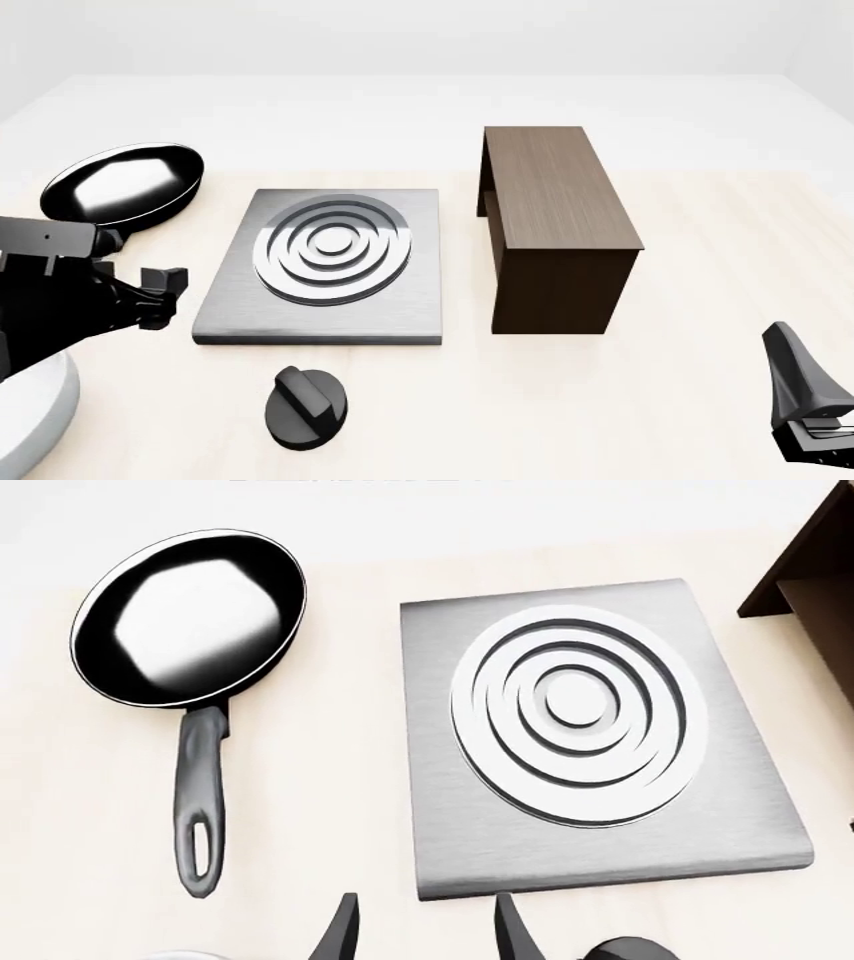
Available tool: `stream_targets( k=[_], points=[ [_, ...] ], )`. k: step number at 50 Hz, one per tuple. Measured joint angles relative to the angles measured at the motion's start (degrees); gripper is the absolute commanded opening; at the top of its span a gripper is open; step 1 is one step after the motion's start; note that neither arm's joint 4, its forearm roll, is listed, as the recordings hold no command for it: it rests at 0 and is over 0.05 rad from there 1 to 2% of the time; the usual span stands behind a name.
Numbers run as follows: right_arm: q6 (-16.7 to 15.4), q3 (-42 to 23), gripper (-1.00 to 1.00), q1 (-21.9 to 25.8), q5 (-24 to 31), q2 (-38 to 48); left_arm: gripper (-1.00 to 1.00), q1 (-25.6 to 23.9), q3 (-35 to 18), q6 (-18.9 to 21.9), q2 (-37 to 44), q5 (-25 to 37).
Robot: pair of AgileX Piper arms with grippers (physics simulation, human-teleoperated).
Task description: Turn on the stove.
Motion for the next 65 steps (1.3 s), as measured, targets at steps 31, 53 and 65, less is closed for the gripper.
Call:
stream_targets(
  k=[31,53,65],
  points=[
    [-0.03,0.0,1.0,0.01,0.0,0.0,1.0,6.24,-2.59,0.76,4.68,-3.01],
    [-0.03,0.0,1.0,0.01,0.0,0.0,1.0,10.2,-4.5,0.82,7.95,-4.57],
    [-0.03,0.0,1.0,0.01,0.0,0.0,1.0,10.94,-4.61,1.55,9.1,-5.95]
  ],
)
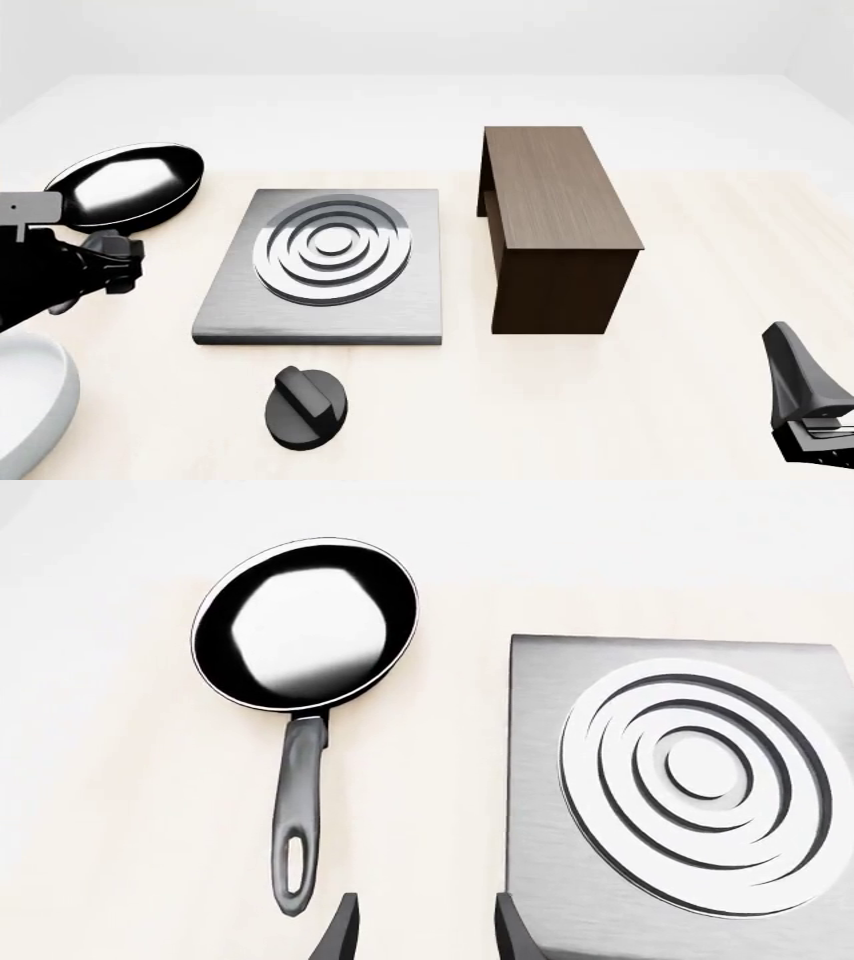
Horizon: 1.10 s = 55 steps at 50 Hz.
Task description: Turn on the stove.
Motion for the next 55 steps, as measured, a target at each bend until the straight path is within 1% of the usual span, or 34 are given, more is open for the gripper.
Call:
stream_targets(
  k=[11,17,29,42,55],
  points=[
    [-0.01,0.0,1.0,0.01,0.0,0.0,1.0,0.37,-0.19,0.87,0.27,-0.53],
    [-0.03,0.0,1.0,0.01,0.0,0.0,1.0,1.26,0.14,1.69,3.11,-2.95],
    [-0.05,0.0,1.0,0.02,0.0,0.0,1.0,3.31,-1.29,2.77,5.81,-4.56],
    [-0.07,0.0,1.0,0.04,0.0,0.0,1.0,4.19,-3.28,2.68,6.07,-3.58],
    [-0.08,0.0,1.0,0.05,0.0,-0.01,1.0,3.75,-5.47,1.33,1.69,1.19]
  ],
)
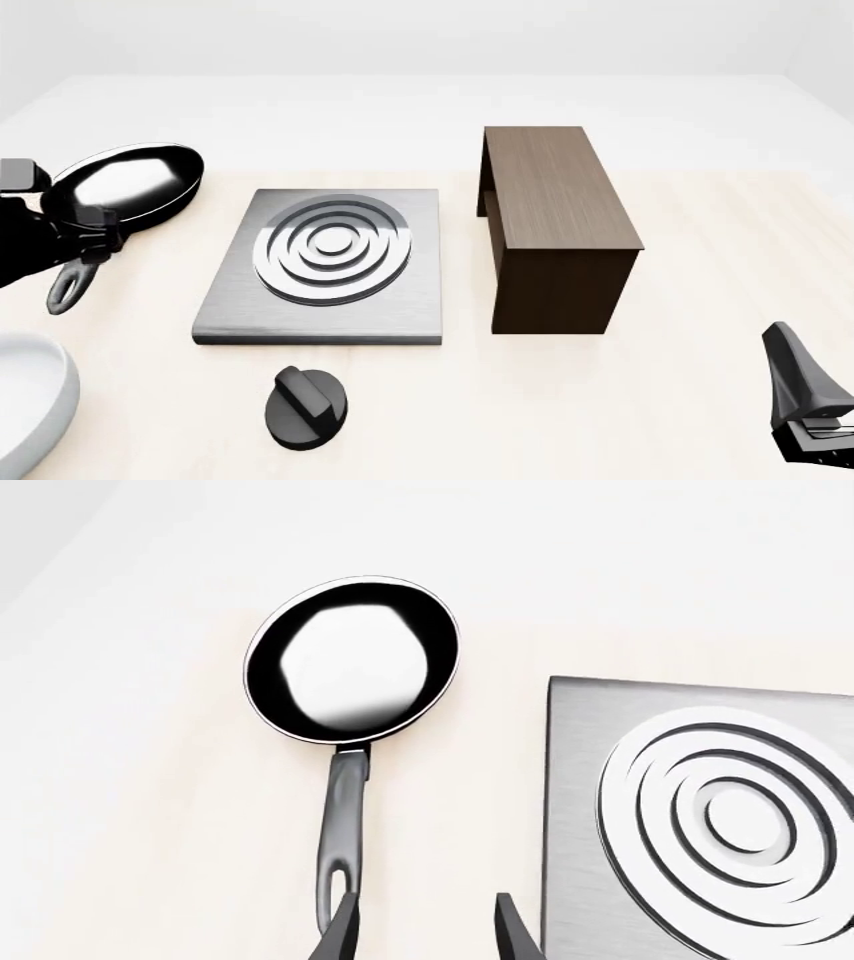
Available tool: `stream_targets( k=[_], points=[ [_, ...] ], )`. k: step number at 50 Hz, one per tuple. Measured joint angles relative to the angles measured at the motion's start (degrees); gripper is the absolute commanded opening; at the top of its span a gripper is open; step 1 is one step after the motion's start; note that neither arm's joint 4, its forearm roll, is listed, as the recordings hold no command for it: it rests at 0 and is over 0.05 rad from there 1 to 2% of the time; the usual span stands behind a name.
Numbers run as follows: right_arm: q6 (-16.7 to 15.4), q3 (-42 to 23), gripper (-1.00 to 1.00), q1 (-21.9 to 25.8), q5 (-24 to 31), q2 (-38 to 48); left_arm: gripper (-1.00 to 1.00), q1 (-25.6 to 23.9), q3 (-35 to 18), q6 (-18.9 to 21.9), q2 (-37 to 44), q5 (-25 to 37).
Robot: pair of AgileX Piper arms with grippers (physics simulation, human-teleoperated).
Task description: Turn on the stove.
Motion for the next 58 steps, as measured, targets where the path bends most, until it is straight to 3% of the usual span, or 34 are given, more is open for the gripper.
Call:
stream_targets(
  k=[41,58],
  points=[
    [-0.03,0.0,1.0,0.03,0.0,-0.02,1.0,-1.5,-7.86,-5.47,-12.03,13.13],
    [-0.03,0.0,1.0,0.03,0.0,-0.02,1.0,0.68,-12.15,-6.52,-13.75,15.78]
  ],
)
